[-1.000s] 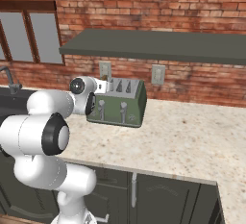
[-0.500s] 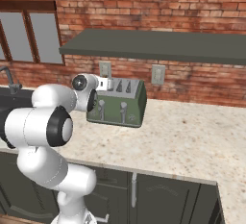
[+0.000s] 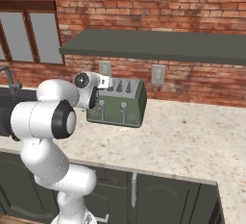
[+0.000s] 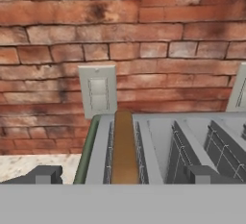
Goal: Start the toaster. Once the lever pops up, take the bread to the plate on the dining counter.
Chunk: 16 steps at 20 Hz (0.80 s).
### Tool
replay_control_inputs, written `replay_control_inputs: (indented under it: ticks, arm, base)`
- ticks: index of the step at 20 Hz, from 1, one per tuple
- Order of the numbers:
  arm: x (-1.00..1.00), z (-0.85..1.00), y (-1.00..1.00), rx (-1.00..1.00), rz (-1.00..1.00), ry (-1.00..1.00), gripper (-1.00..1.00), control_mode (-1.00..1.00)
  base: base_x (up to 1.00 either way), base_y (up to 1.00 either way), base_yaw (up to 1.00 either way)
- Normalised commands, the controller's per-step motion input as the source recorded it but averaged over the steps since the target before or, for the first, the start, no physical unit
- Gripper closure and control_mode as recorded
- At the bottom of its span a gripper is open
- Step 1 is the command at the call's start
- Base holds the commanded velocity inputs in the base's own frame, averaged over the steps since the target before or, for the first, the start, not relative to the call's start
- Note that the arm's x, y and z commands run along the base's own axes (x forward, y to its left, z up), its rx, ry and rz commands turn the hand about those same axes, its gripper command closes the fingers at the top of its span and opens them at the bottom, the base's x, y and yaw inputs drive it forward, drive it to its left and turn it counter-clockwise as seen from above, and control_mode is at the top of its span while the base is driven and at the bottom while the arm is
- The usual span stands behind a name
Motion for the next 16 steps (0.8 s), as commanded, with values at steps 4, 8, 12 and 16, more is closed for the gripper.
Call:
replay_control_inputs:
  ticks: [4, 8, 12, 16]
  arm:
    - [0.00, -0.02, 0.00, 0.00, 0.00, 0.11, -1.00, -1.00]
    - [0.00, 0.00, 0.00, 0.00, 0.00, 0.08, -1.00, -1.00]
    - [0.02, 0.00, 0.00, 0.00, 0.00, 0.03, -1.00, -1.00]
    - [0.07, 0.00, 0.00, 0.00, 0.00, 0.00, -1.00, -1.00]
  base:
    - [0.00, 0.00, 0.00]
    - [0.00, 0.00, 0.00]
    - [0.00, 0.00, 0.00]
    - [0.00, 0.00, 0.00]
